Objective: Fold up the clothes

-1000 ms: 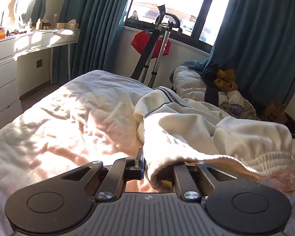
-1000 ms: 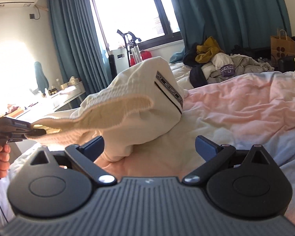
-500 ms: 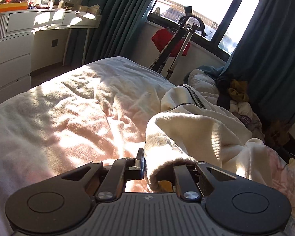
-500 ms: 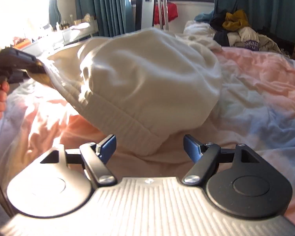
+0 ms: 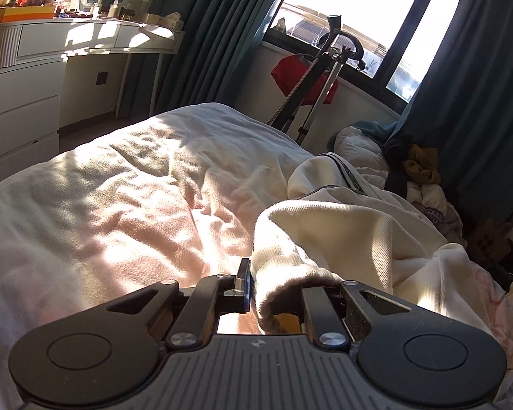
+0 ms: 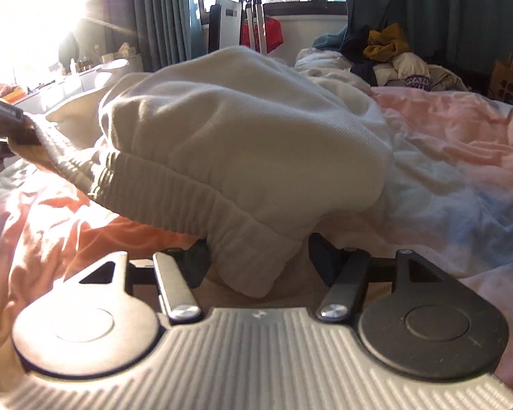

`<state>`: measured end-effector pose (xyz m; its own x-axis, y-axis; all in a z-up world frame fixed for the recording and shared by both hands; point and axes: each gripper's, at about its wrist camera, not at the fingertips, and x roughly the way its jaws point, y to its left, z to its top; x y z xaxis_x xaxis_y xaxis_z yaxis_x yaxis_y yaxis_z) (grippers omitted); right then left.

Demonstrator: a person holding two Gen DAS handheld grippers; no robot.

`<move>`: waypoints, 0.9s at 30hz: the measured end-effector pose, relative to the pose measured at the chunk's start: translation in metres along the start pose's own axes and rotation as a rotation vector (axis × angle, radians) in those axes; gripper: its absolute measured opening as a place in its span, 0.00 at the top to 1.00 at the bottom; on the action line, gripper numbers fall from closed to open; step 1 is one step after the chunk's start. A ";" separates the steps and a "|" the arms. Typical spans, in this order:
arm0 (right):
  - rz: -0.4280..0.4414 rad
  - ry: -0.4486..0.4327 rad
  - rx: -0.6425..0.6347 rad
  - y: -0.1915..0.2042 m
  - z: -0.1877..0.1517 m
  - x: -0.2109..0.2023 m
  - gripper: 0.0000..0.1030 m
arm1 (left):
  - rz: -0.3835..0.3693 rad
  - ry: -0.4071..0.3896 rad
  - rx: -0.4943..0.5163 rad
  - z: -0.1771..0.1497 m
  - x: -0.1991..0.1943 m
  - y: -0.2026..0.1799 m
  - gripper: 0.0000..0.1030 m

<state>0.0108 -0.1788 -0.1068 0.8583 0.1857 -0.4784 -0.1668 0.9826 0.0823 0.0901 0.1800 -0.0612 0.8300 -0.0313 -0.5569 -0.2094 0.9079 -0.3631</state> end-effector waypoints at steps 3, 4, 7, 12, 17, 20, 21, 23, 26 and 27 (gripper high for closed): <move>-0.055 -0.119 0.015 -0.005 0.010 -0.026 0.44 | -0.010 0.027 0.022 -0.005 0.002 -0.005 0.89; -0.081 -0.173 0.017 -0.007 0.014 -0.033 0.45 | -0.012 0.035 0.027 -0.008 0.003 -0.007 0.88; -0.158 -0.307 0.027 -0.019 0.024 -0.048 0.45 | -0.020 0.054 0.062 -0.018 0.002 -0.017 0.87; -0.194 -0.271 0.087 -0.044 0.029 -0.032 0.45 | -0.009 0.070 0.130 -0.029 0.000 -0.030 0.86; -0.121 -0.164 0.217 -0.060 0.018 -0.007 0.49 | 0.000 0.119 0.103 -0.035 -0.003 -0.023 0.78; -0.124 -0.169 0.237 -0.058 0.018 -0.004 0.52 | 0.013 0.113 0.132 -0.037 -0.011 -0.024 0.69; -0.120 -0.170 0.236 -0.057 0.018 -0.005 0.54 | 0.021 0.106 0.153 -0.037 -0.013 -0.027 0.66; -0.110 -0.172 0.232 -0.054 0.019 -0.007 0.66 | 0.037 0.096 0.196 -0.039 -0.015 -0.032 0.64; -0.111 -0.188 0.211 -0.048 0.022 -0.014 0.83 | 0.067 0.080 0.257 -0.043 -0.012 -0.038 0.60; -0.113 -0.204 0.197 -0.046 0.024 -0.018 0.84 | 0.077 0.073 0.269 -0.044 -0.010 -0.039 0.60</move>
<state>0.0148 -0.2268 -0.0815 0.9491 0.0532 -0.3104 0.0159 0.9763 0.2160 0.0669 0.1259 -0.0743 0.7754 0.0207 -0.6312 -0.1174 0.9868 -0.1119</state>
